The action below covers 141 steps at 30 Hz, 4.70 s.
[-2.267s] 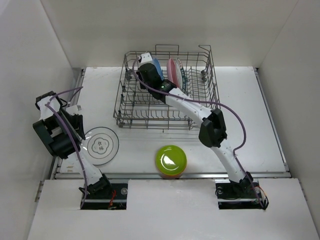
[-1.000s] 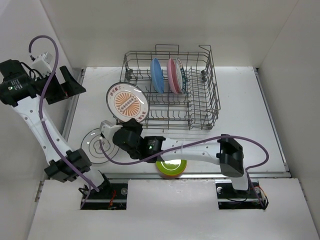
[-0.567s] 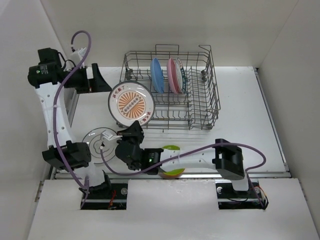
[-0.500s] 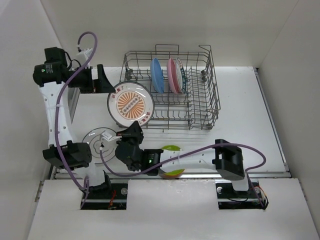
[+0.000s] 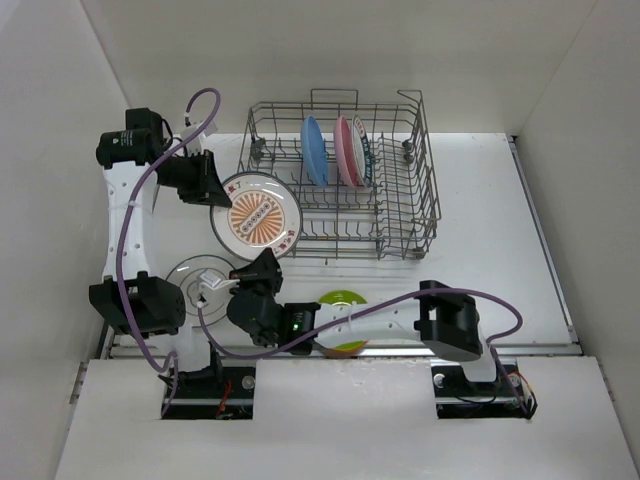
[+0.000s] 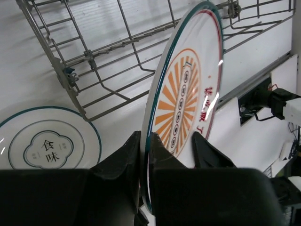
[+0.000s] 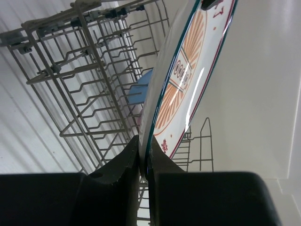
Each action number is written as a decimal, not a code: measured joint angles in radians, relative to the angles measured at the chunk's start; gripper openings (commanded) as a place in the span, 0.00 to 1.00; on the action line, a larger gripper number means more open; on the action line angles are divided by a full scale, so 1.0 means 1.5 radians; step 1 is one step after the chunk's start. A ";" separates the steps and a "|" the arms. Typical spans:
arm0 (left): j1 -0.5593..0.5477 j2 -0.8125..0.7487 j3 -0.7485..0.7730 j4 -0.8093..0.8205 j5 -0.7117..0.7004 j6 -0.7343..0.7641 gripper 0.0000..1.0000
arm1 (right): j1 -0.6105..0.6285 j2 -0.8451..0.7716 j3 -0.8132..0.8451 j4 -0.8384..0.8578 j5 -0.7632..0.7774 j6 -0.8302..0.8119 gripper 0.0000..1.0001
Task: Unload the plates from the dish rack
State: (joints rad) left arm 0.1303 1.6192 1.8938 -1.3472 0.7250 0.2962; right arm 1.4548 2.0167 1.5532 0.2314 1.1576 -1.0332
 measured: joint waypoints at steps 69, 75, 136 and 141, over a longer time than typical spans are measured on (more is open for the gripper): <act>0.188 0.133 -0.290 0.023 -0.243 0.221 0.85 | -0.217 -0.212 0.184 -0.329 -0.125 0.694 0.96; 0.189 0.115 -0.236 0.026 -0.237 0.163 0.85 | -0.298 -0.109 0.331 -0.365 -0.242 0.768 0.79; -0.094 0.280 -0.002 0.150 -0.260 -0.180 0.00 | -0.670 -0.224 0.393 -0.615 -0.097 0.754 0.00; -0.094 0.279 -0.002 0.151 -0.262 -0.180 0.00 | -0.822 -0.195 0.242 -0.732 -0.215 0.850 0.00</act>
State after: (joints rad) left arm -0.0101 2.0373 1.8908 -1.1202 0.3317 0.0265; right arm 0.2211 1.7248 1.9163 -0.8665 0.8352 0.2417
